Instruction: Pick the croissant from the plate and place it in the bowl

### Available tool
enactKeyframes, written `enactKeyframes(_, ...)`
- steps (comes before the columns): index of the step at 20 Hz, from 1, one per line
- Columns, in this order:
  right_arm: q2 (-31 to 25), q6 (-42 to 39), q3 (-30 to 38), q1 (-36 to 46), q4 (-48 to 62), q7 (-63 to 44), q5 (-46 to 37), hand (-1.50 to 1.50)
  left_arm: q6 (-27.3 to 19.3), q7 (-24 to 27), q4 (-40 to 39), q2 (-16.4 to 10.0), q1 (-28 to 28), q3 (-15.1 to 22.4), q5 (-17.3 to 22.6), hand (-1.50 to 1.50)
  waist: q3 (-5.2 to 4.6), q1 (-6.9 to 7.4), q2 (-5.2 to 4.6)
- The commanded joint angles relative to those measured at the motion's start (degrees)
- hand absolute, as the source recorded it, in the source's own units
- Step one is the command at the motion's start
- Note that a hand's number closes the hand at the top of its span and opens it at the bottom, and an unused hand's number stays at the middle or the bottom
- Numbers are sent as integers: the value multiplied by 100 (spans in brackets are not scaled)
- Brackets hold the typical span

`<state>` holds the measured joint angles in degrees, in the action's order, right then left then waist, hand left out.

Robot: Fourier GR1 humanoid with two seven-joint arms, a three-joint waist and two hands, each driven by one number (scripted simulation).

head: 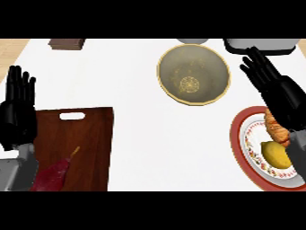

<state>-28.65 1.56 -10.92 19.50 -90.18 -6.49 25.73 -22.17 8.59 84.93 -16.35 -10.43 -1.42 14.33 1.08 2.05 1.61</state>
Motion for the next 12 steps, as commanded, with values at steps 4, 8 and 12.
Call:
enactKeyframes(4, -879, -2931, -10, 270, 497, 465, 992, 150, 209, -375, 99, -556, -134, 475, -620, 0, -47, 49, -264)
enactKeyframes(8, -1778, -2507, 777, 635, 1127, 1333, -434, 150, 463, -680, 46, -717, -187, 793, -778, 0, -21, -64, -341)
enactKeyframes(12, -1954, -4420, 900, 303, 1932, 2819, 138, -150, 463, -836, 46, -717, -268, 884, -865, 0, -19, -23, -349)
